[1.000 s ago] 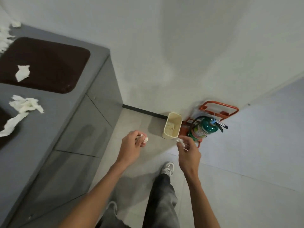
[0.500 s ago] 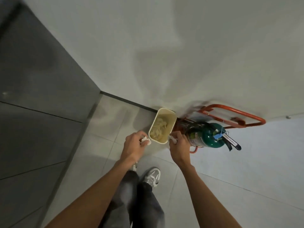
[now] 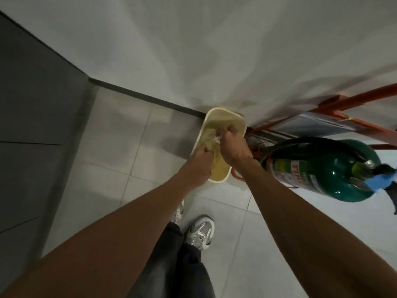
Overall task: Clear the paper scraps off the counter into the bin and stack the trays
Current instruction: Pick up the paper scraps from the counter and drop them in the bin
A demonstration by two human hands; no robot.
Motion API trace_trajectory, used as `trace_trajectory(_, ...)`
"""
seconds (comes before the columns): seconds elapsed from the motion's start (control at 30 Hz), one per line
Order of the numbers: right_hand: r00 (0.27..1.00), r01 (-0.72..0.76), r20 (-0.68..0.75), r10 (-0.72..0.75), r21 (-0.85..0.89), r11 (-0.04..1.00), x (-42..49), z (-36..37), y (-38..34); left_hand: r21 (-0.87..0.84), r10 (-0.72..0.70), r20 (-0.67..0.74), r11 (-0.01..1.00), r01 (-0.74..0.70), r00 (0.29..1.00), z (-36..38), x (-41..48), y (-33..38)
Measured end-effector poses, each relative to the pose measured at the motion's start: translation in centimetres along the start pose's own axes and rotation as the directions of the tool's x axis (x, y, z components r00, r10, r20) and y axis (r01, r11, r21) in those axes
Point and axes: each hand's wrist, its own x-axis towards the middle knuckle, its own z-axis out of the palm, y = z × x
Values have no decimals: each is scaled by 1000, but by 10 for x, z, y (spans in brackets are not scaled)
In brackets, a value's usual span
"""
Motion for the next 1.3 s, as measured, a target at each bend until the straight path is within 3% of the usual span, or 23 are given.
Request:
trace_trajectory(0.17,995,6,101,6,-119,993,48,19,8,57,-57,156,997,48,986,22,38,-9)
trace_trajectory(0.27,994,-16,102,29,-120,993,47,15,8,-7,-54,187,998,56,981,14,32,-12)
trace_trajectory(0.47,997,-52,49,56,-79,996,-6,-30,-20,-162,-82,-68,984,70,994,-51,-43,0)
trace_trajectory(0.67,995,46,-86,-41,53,998,-111,-115,-92,-279,-227,-300,950,142,927,-143,-162,26)
trace_trajectory(0.8,975,199,-127,-182,143,969,-221,-178,-174,-408,-352,-494,901,145,795,-191,-285,51)
trace_trajectory(0.97,897,440,-121,-424,167,882,-352,-237,-269,-554,-532,-612,816,164,585,-228,-460,83)
trace_trajectory(1.13,746,666,-105,-657,123,736,-475,-269,-354,-654,-684,-649,726,215,334,-222,-644,105)
trace_trajectory(1.3,552,830,-5,-834,99,549,-591,-253,-433,-751,-782,-624,602,271,6,-173,-814,119)
